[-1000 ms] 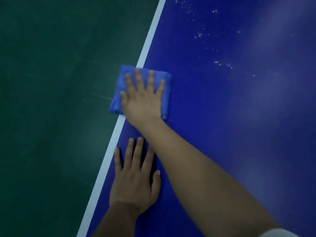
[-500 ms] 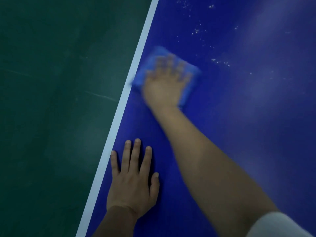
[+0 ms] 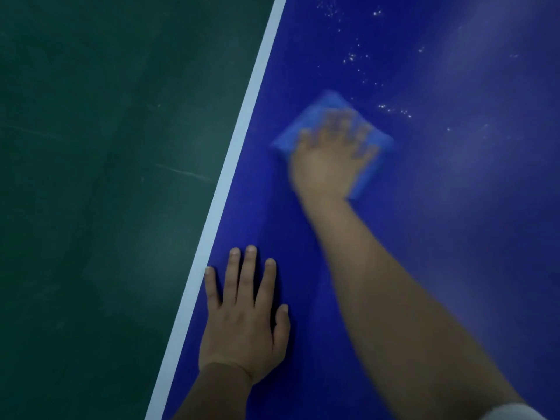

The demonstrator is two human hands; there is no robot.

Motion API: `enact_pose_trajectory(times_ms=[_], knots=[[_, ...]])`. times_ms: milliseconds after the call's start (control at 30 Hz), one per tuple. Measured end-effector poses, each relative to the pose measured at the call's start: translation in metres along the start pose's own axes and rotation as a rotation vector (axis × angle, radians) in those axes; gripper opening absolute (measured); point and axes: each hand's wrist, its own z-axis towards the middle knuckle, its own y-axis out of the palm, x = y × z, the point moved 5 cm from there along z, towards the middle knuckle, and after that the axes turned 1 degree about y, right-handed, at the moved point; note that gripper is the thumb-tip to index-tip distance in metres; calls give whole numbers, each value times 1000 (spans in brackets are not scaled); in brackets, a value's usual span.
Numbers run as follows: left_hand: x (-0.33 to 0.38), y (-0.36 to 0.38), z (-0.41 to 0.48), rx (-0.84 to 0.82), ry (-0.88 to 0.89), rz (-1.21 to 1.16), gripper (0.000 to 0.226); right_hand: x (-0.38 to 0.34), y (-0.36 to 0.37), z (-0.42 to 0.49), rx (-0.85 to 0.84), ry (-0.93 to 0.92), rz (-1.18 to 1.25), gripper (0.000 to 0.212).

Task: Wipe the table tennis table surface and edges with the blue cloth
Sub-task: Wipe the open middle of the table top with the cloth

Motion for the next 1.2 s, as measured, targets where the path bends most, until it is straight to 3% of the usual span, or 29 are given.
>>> enact_pose_trajectory(times_ms=[100, 167, 267, 333, 500, 533, 633, 700, 733, 800, 867, 900, 1033, 1100, 1200], knots=[[1, -1, -1, -3, -8, -5, 69, -99, 26, -66, -176, -656, -54, 61], [2, -2, -1, -10, -7, 0, 69, -84, 27, -69, -180, -722, -91, 59], [1, -3, -1, 2, -5, -16, 69, 5, 8, -41, -85, -449, -127, 60], [2, -2, -1, -1, -1, -33, 69, 49, -2, -48, -78, -448, -126, 62], [1, -1, -1, -3, 1, -41, 66, 6, 7, -78, -200, -1208, -192, 59], [1, -1, -1, -3, -2, -37, 67, -17, 8, -54, -162, -1207, -218, 58], [1, -2, -2, 10, -11, -30, 68, -78, 2, 42, -129, -746, -194, 59], [1, -2, -2, 21, -13, -46, 68, -92, 7, 49, -127, -608, -197, 62], [0, -1, -2, 22, -12, -35, 68, -95, 11, 27, -126, -705, -193, 63], [0, 0, -2, 8, -5, -27, 68, -83, 20, -41, -171, -1139, -199, 60], [0, -2, -2, 11, -9, -42, 68, -65, 20, -60, -231, -1366, -228, 57], [1, -2, -2, 6, -9, -36, 68, -65, 19, -38, -206, -1331, -257, 56], [0, -3, -2, -1, -14, -52, 68, -73, -2, 79, -146, -671, -242, 60], [0, -2, -2, -9, -12, -44, 69, -81, 4, 46, -136, -718, -234, 64], [0, -3, -1, -12, -13, -44, 69, -71, 22, -60, -189, -1165, -179, 71]])
